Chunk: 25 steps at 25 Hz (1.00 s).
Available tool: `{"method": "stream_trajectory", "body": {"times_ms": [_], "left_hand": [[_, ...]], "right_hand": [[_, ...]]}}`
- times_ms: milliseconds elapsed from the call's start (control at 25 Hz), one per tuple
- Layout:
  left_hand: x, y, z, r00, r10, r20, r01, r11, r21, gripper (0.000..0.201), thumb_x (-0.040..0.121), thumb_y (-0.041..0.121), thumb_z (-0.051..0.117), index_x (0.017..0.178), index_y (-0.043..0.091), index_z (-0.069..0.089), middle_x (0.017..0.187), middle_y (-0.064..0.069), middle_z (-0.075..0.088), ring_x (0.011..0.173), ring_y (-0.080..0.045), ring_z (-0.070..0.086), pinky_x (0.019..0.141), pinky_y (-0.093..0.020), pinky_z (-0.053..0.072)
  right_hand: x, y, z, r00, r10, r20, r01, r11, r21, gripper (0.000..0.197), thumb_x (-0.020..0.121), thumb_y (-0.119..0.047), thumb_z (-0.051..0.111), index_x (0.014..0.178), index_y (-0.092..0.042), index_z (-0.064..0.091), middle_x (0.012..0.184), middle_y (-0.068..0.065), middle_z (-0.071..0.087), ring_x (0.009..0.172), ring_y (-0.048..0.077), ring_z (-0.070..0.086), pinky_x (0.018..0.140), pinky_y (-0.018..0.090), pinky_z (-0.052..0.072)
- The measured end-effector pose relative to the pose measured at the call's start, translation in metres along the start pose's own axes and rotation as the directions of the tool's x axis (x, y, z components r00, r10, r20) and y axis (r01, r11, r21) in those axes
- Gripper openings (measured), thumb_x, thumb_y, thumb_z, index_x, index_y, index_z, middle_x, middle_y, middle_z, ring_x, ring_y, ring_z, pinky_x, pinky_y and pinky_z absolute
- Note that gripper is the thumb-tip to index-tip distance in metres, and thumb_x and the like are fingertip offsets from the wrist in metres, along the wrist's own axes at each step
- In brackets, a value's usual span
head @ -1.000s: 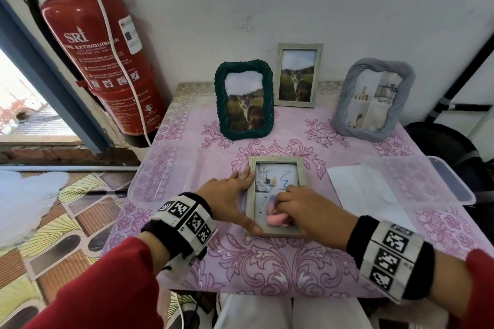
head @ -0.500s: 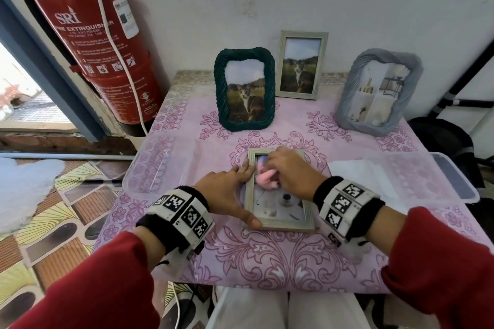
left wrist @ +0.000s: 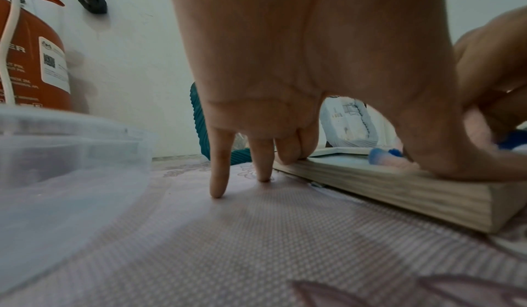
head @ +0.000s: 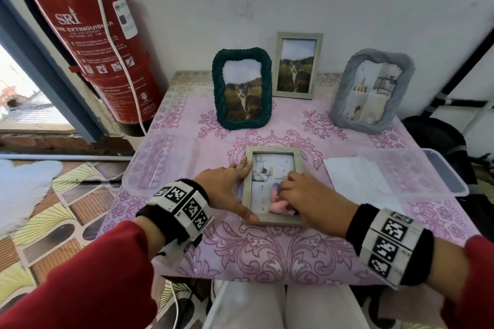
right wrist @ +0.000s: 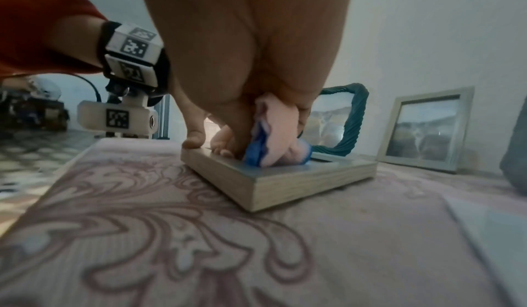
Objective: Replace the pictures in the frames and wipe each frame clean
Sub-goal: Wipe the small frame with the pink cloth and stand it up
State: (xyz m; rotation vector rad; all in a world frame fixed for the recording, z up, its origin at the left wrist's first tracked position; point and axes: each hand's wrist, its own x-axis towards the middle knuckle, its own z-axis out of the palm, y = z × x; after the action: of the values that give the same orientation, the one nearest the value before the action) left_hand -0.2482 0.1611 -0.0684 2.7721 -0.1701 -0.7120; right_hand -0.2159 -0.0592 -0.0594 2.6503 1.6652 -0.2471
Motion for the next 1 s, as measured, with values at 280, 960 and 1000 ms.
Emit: {"method": "stream_trajectory", "body": {"times_ms": [280, 960, 1000], "left_hand": [[-0.001, -0.001, 0.001, 1.0, 0.012, 0.011, -0.012, 1.0, -0.024, 0.125, 0.061, 0.069, 0.07, 0.149, 0.03, -0.009, 0.158, 0.009, -0.008, 0.146, -0.014, 0.009, 0.118, -0.037, 0.019], [0.001, 0.004, -0.001, 1.0, -0.016, 0.0, 0.016, 1.0, 0.014, 0.126, 0.058, 0.068, 0.072, 0.15, 0.028, -0.004, 0.159, 0.007, -0.003, 0.145, -0.015, 0.016, 0.117, -0.039, 0.022], [0.001, 0.004, -0.001, 1.0, -0.016, 0.004, 0.016, 1.0, 0.008, 0.126, 0.058, 0.068, 0.072, 0.15, 0.028, -0.005, 0.159, 0.007, -0.004, 0.145, -0.015, 0.015, 0.118, -0.039, 0.021]], "right_hand": [[0.033, 0.032, -0.01, 0.981, 0.192, -0.017, -0.192, 0.961, -0.201, 0.018, 0.082, -0.005, 0.038, 0.077, -0.02, 0.045, 0.099, -0.006, 0.058, 0.091, 0.014, 0.027, 0.076, 0.025, 0.02], [0.041, 0.001, 0.012, 0.995, -0.081, -0.066, 0.09, 0.985, 0.147, 0.014, 0.081, -0.015, 0.055, 0.084, -0.016, 0.068, 0.093, -0.004, 0.063, 0.084, 0.012, 0.034, 0.07, 0.027, 0.021], [0.031, -0.001, 0.014, 0.992, -0.094, -0.08, 0.106, 0.981, 0.163, 0.016, 0.084, -0.015, 0.054, 0.089, -0.018, 0.068, 0.096, -0.006, 0.062, 0.083, 0.009, 0.027, 0.07, 0.024, 0.017]]}}
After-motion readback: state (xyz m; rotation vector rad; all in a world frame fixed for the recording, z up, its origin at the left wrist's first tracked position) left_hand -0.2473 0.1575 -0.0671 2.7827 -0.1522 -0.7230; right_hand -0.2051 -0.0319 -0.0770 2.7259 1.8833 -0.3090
